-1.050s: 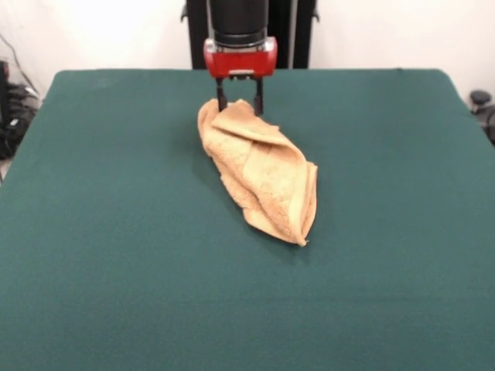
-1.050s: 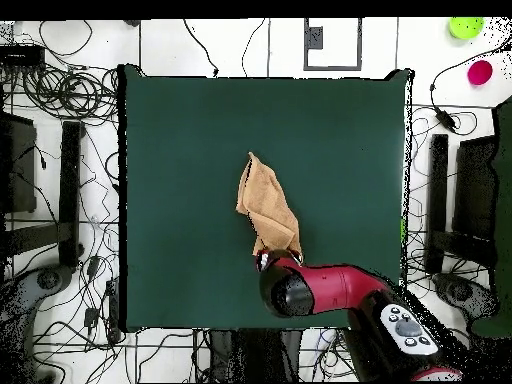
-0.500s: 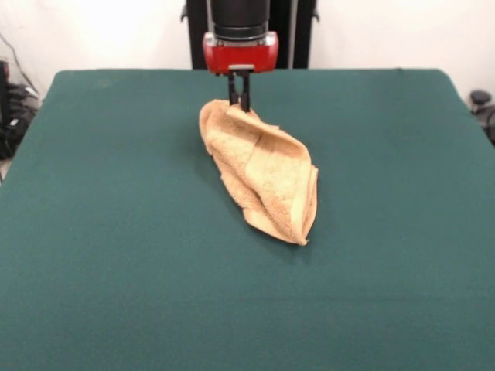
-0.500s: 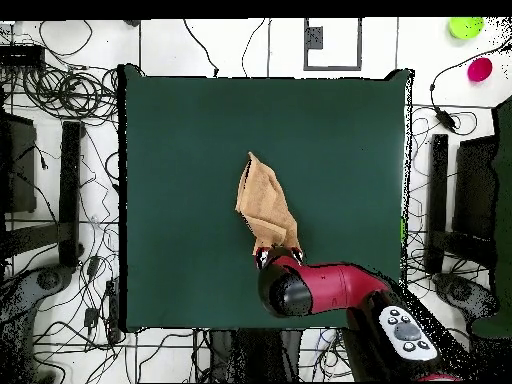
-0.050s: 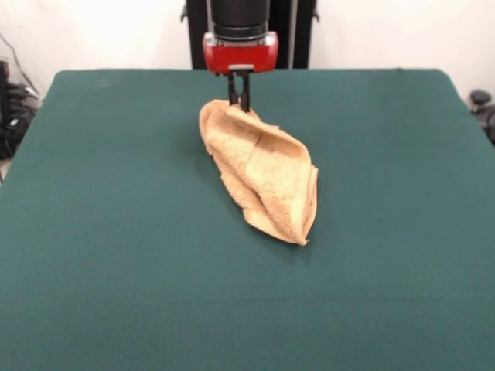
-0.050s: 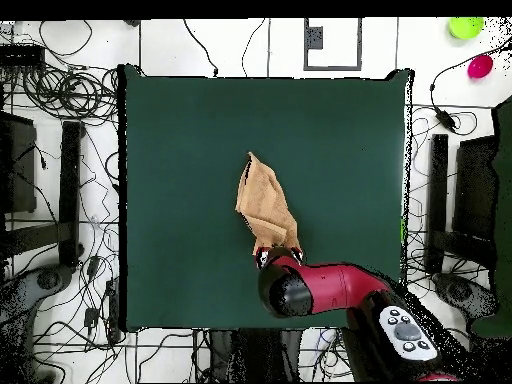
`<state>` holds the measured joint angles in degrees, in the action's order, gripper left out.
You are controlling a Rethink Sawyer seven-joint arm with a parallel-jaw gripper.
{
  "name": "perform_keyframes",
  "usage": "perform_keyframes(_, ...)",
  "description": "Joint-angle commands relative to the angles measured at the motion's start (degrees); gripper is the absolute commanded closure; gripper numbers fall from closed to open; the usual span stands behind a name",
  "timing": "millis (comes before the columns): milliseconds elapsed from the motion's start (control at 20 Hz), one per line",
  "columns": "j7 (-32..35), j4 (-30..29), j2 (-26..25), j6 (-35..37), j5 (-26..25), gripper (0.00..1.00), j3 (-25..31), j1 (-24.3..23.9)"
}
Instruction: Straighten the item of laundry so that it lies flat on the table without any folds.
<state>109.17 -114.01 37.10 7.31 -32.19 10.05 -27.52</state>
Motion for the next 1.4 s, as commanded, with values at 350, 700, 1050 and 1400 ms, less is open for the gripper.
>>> perform_keyframes(350,5.57,-3.85,5.98,5.90,5.43,1.00,5.43,2.64)
perform_keyframes(700,4.31,-5.51,9.18,11.09,9.82,1.00,7.06,2.99)
perform_keyframes(1050,5.15,-6.75,11.14,13.80,13.38,1.00,7.21,4.58)
perform_keyframes(1400,6.04,-7.01,12.72,16.65,17.25,1.00,6.79,7.01)
